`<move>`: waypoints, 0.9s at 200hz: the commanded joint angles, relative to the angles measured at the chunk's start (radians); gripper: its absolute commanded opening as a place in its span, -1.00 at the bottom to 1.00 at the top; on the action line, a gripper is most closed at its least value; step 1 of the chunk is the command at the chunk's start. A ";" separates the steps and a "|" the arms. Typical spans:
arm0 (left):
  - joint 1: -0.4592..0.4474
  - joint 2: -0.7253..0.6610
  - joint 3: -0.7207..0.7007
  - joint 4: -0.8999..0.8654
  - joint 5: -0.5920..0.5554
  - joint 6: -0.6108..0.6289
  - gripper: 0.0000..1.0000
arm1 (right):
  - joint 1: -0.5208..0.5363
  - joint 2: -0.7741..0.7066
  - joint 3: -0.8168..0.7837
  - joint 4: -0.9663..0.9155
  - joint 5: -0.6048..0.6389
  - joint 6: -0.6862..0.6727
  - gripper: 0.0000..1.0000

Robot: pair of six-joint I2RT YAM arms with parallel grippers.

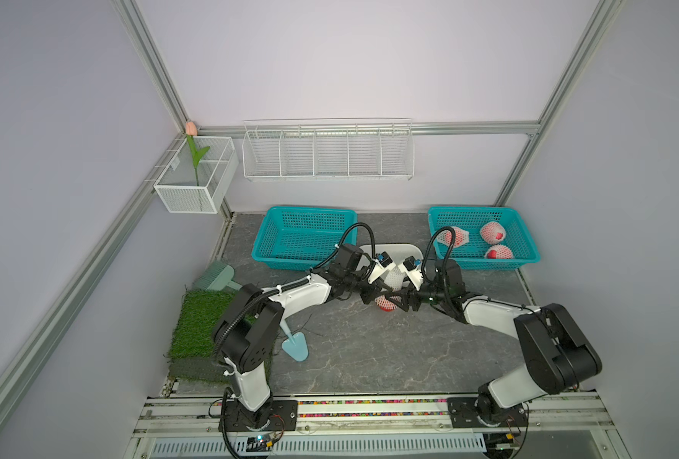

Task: Remove foam nets from apples
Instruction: Remove the foam net from the apple.

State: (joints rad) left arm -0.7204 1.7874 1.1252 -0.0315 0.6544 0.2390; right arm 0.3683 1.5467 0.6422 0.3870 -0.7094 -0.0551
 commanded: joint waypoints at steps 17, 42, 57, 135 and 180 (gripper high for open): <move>-0.014 0.009 0.043 -0.001 0.023 -0.002 -0.76 | 0.018 0.014 0.016 0.057 0.027 -0.002 0.09; -0.014 0.015 0.046 -0.004 0.020 -0.004 -0.76 | 0.025 0.010 0.013 0.056 0.034 -0.006 -0.11; -0.014 0.019 0.049 -0.014 0.015 0.003 -0.75 | 0.025 0.006 0.008 0.063 0.038 -0.004 -0.12; 0.018 -0.044 0.035 -0.082 -0.030 -0.003 -0.64 | 0.015 -0.109 -0.026 -0.049 0.080 -0.031 0.78; 0.052 -0.106 0.026 -0.174 -0.046 -0.045 -0.62 | 0.009 -0.189 -0.052 -0.088 0.130 -0.037 0.78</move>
State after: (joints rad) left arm -0.6838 1.7313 1.1435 -0.1398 0.6209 0.2199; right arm 0.3859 1.3960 0.6140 0.3443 -0.6144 -0.0734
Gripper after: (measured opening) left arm 0.187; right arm 0.892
